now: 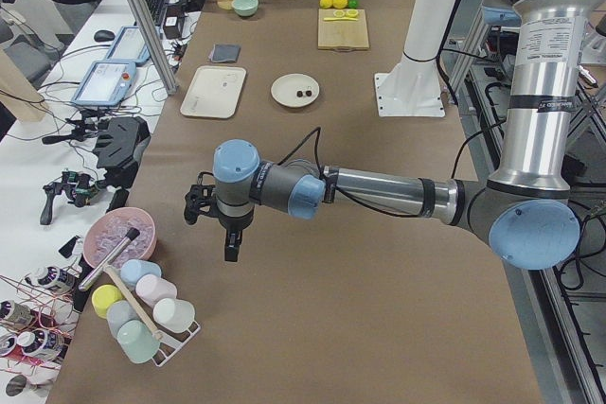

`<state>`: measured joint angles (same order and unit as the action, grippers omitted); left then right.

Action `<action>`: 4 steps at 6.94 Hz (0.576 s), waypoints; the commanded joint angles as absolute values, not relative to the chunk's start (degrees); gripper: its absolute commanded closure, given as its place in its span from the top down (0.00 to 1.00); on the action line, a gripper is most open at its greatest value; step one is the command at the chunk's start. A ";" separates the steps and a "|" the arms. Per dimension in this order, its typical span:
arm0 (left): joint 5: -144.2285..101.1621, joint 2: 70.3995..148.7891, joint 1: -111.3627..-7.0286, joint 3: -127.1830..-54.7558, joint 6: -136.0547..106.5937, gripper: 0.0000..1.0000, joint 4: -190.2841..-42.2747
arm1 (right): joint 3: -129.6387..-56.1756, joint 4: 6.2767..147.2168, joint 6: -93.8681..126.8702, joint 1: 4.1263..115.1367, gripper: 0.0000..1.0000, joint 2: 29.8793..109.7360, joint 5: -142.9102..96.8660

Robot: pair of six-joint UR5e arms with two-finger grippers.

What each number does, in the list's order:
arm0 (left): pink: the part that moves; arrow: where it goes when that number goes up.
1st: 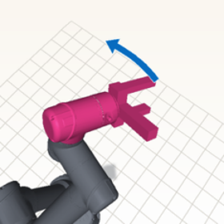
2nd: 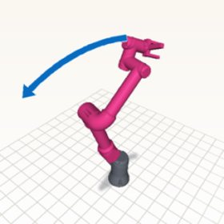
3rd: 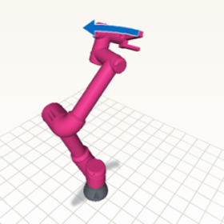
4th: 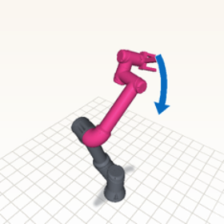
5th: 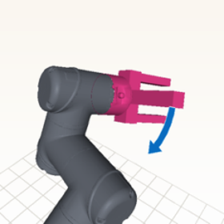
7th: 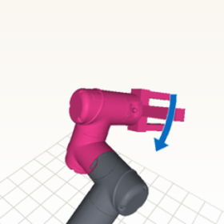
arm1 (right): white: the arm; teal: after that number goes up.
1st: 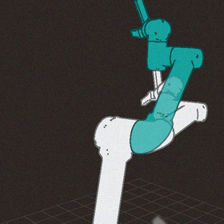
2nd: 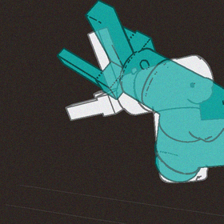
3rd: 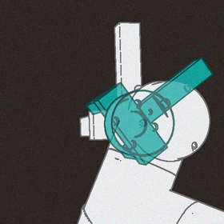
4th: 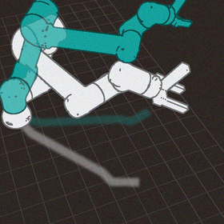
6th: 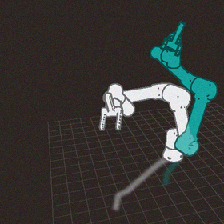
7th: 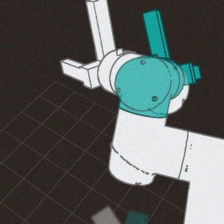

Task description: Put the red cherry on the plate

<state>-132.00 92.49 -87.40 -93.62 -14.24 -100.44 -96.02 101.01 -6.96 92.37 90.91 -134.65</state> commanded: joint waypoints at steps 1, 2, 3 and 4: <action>-132.01 91.50 -88.59 -93.87 -14.24 0.98 -100.37 | -95.80 100.99 -6.42 92.37 1.00 90.79 -134.65; -131.92 91.49 -88.59 -93.87 -14.24 0.98 -100.37 | -95.80 100.90 -6.42 92.55 1.00 90.79 -134.65; -131.92 91.41 -88.59 -93.87 -14.24 0.98 -100.46 | -95.80 100.90 -6.42 92.81 1.00 90.79 -134.65; -131.92 91.41 -88.59 -93.69 -14.24 0.98 -100.46 | -95.89 100.90 -6.42 92.81 1.00 90.79 -134.65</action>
<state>-131.93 91.46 -88.55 -93.82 -14.24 -100.43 -95.81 100.91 -6.43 92.71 90.79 -134.65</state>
